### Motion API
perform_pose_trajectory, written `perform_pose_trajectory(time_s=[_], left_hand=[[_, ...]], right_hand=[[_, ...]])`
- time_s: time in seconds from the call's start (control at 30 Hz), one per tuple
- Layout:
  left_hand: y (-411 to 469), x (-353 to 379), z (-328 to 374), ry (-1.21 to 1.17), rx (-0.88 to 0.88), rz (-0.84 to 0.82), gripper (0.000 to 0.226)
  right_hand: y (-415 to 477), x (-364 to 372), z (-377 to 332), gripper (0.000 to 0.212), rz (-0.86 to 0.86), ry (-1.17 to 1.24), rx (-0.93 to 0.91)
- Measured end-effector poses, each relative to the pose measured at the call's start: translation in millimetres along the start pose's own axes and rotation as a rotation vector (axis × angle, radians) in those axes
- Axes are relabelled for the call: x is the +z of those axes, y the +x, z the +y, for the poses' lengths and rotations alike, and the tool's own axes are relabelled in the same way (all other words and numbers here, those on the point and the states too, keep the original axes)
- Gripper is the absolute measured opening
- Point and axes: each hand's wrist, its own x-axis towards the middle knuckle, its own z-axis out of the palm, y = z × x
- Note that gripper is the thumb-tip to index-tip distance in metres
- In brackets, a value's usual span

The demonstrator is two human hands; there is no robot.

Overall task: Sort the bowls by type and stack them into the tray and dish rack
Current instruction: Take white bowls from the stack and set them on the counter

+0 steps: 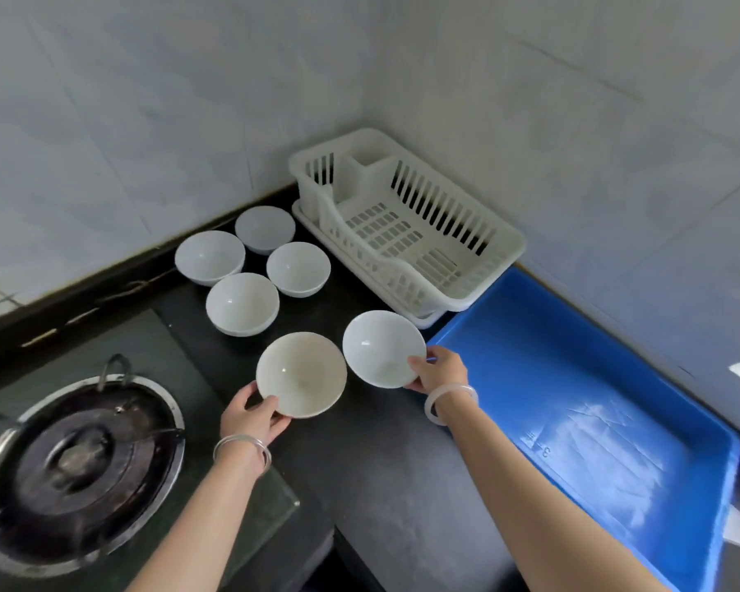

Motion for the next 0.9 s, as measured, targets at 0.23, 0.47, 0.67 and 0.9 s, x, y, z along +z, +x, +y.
perform_pose_trajectory(time_s=[0.23, 0.47, 0.67, 0.9], left_hand=[[20.1, -7.5, 9.5, -0.102, -0.002, 0.111, 0.050], [24.7, -8.6, 5.1, -0.171, -0.033, 0.149, 0.047], [23.5, -8.3, 1.2, -0.240, -0.088, 0.123, 0.041], [23.1, 0.1, 0.3, -0.294, -0.125, 0.125, 0.038]], right_hand=[[32.9, 49.7, -16.8, 0.012, -0.038, -0.002, 0.063], [47.8, 70.3, -16.4, 0.011, -0.043, -0.014, 0.100], [44.1, 76.5, -12.4, 0.022, -0.092, 0.139, 0.183], [39.6, 72.2, -6.5, 0.029, -0.154, 0.360, 0.273]])
